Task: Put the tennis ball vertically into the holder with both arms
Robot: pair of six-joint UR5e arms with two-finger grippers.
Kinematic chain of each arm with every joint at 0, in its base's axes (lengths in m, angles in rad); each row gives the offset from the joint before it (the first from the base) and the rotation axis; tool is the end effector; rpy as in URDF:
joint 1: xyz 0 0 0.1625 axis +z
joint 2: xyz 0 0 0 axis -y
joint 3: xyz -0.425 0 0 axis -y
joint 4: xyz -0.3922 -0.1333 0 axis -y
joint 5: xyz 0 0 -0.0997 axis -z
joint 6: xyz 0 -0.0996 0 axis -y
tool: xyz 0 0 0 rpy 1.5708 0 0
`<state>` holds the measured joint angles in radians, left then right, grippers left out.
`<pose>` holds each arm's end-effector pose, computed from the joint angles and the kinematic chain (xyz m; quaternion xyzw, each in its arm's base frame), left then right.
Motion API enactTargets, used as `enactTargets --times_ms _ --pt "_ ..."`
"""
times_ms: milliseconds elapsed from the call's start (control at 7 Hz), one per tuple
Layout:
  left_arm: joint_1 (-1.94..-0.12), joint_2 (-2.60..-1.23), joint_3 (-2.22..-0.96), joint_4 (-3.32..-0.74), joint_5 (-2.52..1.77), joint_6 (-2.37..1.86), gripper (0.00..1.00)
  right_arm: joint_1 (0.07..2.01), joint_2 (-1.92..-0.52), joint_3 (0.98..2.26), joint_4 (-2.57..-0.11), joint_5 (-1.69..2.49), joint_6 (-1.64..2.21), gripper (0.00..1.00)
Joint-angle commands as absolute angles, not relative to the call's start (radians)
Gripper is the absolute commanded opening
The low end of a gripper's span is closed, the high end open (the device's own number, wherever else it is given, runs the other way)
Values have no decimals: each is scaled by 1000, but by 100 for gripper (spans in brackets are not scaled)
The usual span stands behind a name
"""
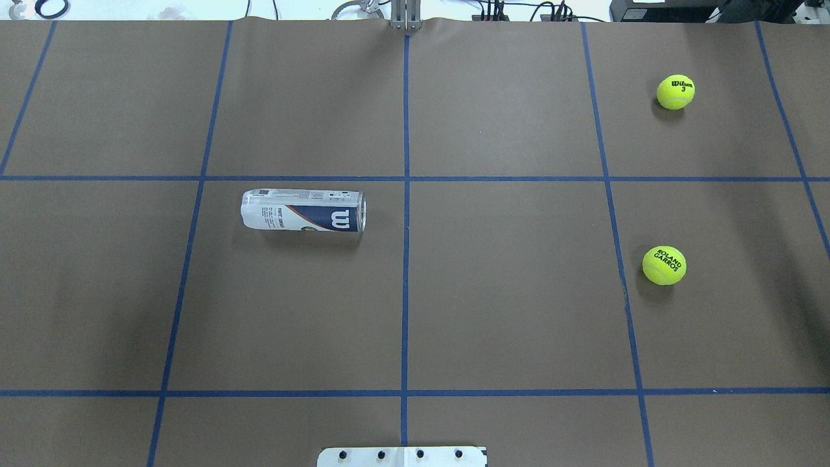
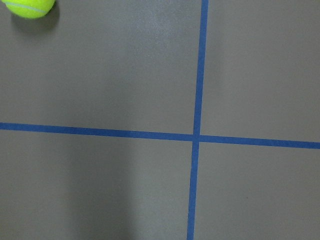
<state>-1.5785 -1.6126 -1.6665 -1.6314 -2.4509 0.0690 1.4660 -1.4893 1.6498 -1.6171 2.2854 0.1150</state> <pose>-0.0605 -0.5160 0.5760 0.1057 0.4202 0.0697 0.8986 0.0123 -0.5336 0.5868 0.0148 -0.3529 -0.0152 0.9354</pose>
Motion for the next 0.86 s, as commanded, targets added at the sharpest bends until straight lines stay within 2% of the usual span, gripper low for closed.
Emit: enactTargets --times_ms 0,714 --pt "-1578 -1611 -1670 -1629 -2456 71 100 1462 -1482 1673 -1678 2286 112 100" --pt "-1513 -1608 -1650 -1553 -2236 -11 100 1462 -1514 1674 -1664 2312 117 100"
